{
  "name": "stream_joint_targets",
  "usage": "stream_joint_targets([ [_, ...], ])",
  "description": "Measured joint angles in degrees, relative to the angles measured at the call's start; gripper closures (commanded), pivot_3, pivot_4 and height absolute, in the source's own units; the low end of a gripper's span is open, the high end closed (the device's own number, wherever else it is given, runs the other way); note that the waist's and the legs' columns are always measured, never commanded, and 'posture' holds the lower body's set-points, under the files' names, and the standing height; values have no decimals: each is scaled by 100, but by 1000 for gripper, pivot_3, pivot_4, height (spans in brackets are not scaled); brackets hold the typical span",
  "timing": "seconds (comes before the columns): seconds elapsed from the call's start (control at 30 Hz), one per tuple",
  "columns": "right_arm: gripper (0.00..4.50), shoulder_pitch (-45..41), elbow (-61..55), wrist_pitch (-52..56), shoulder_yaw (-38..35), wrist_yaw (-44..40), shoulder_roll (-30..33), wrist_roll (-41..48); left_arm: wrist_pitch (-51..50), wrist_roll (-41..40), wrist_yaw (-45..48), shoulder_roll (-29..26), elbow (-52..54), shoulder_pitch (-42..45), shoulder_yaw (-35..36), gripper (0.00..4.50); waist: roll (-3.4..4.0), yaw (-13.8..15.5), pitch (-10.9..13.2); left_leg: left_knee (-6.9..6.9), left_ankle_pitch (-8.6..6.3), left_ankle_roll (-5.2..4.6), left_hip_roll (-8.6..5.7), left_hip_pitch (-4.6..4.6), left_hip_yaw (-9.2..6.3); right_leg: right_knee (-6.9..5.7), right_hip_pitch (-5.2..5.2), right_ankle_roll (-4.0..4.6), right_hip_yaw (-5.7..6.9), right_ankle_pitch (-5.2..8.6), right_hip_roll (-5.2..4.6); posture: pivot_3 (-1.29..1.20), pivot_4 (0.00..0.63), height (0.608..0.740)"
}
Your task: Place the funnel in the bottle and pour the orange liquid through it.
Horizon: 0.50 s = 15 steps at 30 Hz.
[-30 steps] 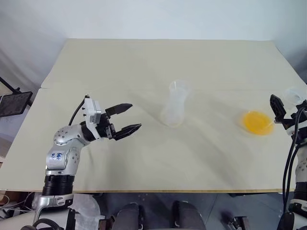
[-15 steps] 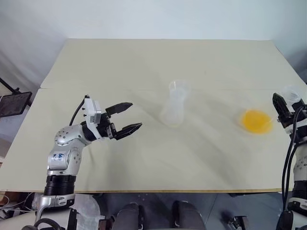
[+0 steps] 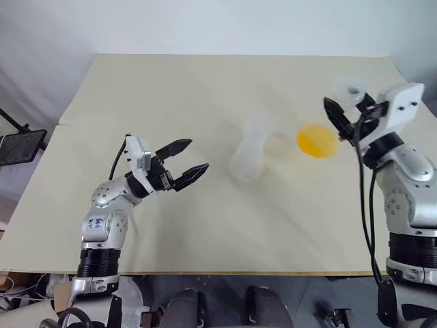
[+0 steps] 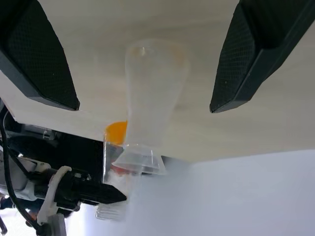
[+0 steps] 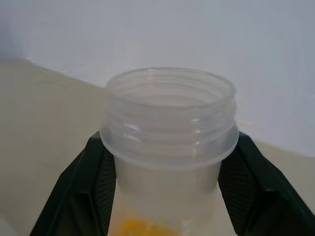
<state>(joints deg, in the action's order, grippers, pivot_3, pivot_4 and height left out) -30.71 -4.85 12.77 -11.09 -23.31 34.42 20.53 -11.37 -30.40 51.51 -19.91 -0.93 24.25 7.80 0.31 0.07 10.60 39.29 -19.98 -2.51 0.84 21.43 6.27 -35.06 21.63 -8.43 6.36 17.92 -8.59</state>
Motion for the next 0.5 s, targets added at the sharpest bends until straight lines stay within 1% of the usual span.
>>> stream_joint_targets([
  [0.1,2077,-13,34,-480,284,-45,-17,-500,9,14,-108,133,0,2,-46,0,0,-11,0,-1,0,0,0,4,-3,4,0,0,9,0,1,0,150,740],
  [0.27,2077,-241,339,-1325,774,15,-2,-1628,25,61,-216,365,0,6,-261,0,0,-28,0,-1,1,1,1,4,-3,4,0,0,10,0,2,0,150,740],
  [0.33,2077,-266,444,-1567,928,39,20,-1997,27,85,-241,379,0,9,-289,0,0,-28,0,-1,1,1,3,4,-5,4,0,0,13,0,3,0,150,740],
  [0.5,2077,-403,682,-1772,1295,122,27,-2699,28,125,-294,414,0,24,-340,0,0,-29,0,-1,1,1,3,5,-4,6,0,0,12,0,2,0,150,740],
])
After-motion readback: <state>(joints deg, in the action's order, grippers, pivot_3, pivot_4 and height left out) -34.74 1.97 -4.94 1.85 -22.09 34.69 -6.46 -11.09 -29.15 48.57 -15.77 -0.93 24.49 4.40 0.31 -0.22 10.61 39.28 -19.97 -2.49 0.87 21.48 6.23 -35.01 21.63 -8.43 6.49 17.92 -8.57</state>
